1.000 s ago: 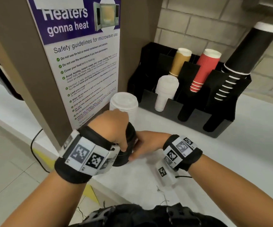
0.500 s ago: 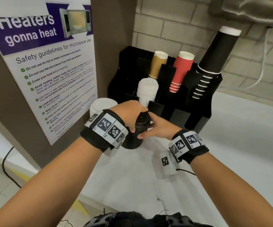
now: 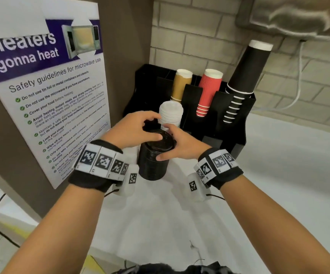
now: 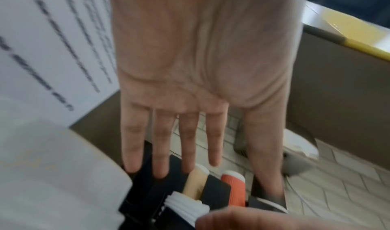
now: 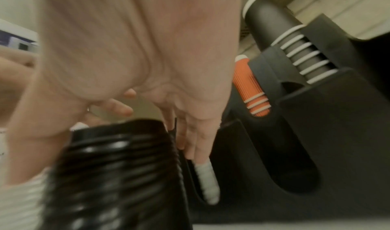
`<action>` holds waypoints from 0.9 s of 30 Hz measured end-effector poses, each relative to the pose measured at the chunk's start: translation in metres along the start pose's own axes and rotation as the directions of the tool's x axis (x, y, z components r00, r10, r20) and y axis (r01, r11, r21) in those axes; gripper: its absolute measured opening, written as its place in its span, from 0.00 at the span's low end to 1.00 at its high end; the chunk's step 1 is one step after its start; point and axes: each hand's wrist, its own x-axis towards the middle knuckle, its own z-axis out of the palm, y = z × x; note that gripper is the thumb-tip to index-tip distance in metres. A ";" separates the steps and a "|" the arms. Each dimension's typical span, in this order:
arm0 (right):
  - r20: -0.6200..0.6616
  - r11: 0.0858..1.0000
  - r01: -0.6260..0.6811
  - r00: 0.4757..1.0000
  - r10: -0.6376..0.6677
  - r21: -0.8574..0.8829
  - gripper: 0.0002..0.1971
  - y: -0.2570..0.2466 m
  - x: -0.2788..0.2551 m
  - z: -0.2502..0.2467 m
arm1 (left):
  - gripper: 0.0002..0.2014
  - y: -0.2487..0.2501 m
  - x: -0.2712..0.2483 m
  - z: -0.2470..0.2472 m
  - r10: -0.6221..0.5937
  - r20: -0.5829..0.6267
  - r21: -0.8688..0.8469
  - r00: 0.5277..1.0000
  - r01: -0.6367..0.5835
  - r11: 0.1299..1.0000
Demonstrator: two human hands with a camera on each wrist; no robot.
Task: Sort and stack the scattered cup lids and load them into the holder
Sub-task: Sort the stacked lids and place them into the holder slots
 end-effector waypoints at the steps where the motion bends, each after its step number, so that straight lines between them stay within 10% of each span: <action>1: 0.009 0.997 0.007 1.000 -0.006 -0.076 0.50 -0.006 0.003 -0.003 | 0.25 -0.002 -0.004 0.000 -0.007 -0.066 -0.065 0.998 0.003 0.998; 7: 0.146 0.913 0.037 0.989 0.025 -0.406 0.51 -0.035 0.022 -0.001 | 0.09 -0.013 -0.019 0.012 -0.123 -0.267 -0.444 0.956 -0.009 0.896; 15: 0.156 0.870 0.039 0.987 0.045 -0.492 0.45 -0.040 0.025 0.000 | 0.09 -0.013 -0.021 0.015 -0.144 -0.382 -0.511 0.913 -0.079 0.856; 21: 0.044 0.955 0.092 0.996 -0.083 -0.283 0.41 -0.053 0.016 -0.025 | 0.15 -0.006 -0.021 0.012 -0.070 -0.413 -0.506 0.908 -0.165 0.847; 27: -0.080 0.962 0.187 0.981 -0.175 0.200 0.32 -0.073 -0.011 -0.049 | 0.47 -0.005 -0.023 0.021 0.033 -0.253 -0.642 0.967 -0.193 0.742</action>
